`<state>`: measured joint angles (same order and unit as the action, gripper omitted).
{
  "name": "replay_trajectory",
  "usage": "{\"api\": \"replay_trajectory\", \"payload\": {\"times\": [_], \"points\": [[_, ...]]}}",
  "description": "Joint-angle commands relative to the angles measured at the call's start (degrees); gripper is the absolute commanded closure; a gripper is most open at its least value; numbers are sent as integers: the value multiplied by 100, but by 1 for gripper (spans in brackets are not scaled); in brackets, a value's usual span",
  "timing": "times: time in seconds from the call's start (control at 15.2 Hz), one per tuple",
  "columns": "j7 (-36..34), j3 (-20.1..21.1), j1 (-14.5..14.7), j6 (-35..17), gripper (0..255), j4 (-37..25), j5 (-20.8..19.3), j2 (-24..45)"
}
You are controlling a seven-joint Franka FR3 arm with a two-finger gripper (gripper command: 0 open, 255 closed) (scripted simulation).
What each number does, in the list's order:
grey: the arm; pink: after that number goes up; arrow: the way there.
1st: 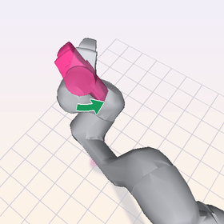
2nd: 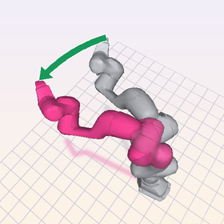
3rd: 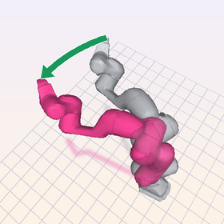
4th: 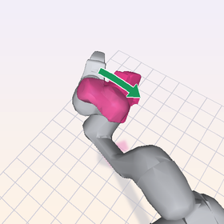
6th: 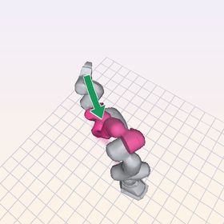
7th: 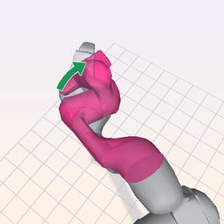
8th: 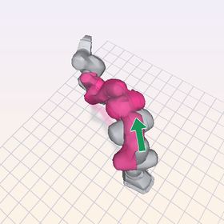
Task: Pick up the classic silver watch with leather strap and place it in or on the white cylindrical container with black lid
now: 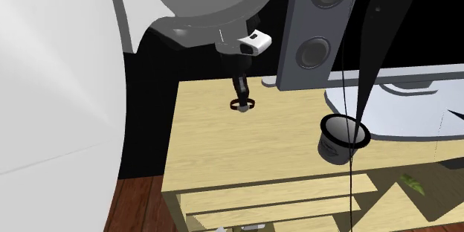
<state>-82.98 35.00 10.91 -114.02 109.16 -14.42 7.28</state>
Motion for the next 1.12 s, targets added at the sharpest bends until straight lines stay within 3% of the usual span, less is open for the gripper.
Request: {"api": "replay_trajectory", "payload": {"times": [0.0, 0.86, 1.06], "points": [[36, 8, 3, 152, 255, -135, 32, -24], [264, 36, 1, 1082, 255, -943, 208, -203], [724, -148, -259, 1006, 255, -784, 331, -403]]}}
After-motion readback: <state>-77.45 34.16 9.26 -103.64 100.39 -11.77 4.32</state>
